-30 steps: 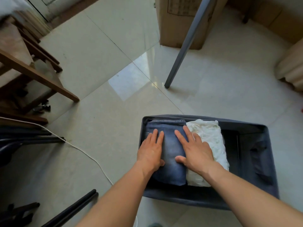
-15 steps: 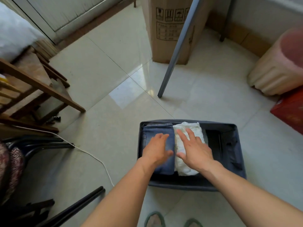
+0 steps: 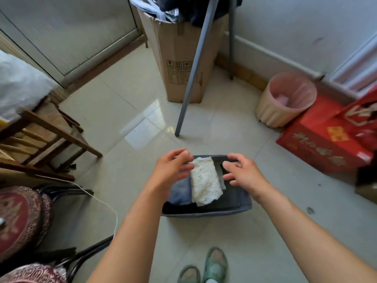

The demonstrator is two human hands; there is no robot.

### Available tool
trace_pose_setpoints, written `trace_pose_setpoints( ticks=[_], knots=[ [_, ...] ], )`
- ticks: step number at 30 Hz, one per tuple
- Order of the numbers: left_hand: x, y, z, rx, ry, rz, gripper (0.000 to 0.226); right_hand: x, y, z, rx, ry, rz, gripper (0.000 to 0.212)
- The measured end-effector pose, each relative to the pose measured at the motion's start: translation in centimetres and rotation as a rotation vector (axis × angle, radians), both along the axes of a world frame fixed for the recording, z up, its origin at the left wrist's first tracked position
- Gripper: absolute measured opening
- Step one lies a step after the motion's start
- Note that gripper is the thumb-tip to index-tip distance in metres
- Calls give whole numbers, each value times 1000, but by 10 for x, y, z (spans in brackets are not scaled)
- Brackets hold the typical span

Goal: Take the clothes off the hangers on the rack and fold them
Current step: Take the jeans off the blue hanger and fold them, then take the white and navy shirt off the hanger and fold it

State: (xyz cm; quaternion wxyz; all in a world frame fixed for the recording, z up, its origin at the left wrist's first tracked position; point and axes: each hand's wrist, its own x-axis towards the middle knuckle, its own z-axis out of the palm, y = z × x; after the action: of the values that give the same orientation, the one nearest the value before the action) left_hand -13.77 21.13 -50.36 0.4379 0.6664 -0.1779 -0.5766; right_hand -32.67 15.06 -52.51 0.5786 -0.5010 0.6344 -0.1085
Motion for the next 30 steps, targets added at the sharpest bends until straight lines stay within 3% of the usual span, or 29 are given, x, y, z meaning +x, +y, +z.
trace_pose_setpoints(
  ticks=[8, 13, 18, 30],
  knots=[
    [-21, 23, 145, -143, 235, 138, 18, -40, 45, 144, -46, -241, -280, 8],
    [-42, 40, 217, -238, 302, 121, 22, -61, 74, 220, -145, -347, -401, 20],
    [-66, 56, 264, -312, 283, 55, 22, -87, 109, 271, -263, -379, -446, 17],
    [-176, 77, 321, -408, 287, -231, 24, -201, 194, 330, -460, -381, -739, 17]
  ],
)
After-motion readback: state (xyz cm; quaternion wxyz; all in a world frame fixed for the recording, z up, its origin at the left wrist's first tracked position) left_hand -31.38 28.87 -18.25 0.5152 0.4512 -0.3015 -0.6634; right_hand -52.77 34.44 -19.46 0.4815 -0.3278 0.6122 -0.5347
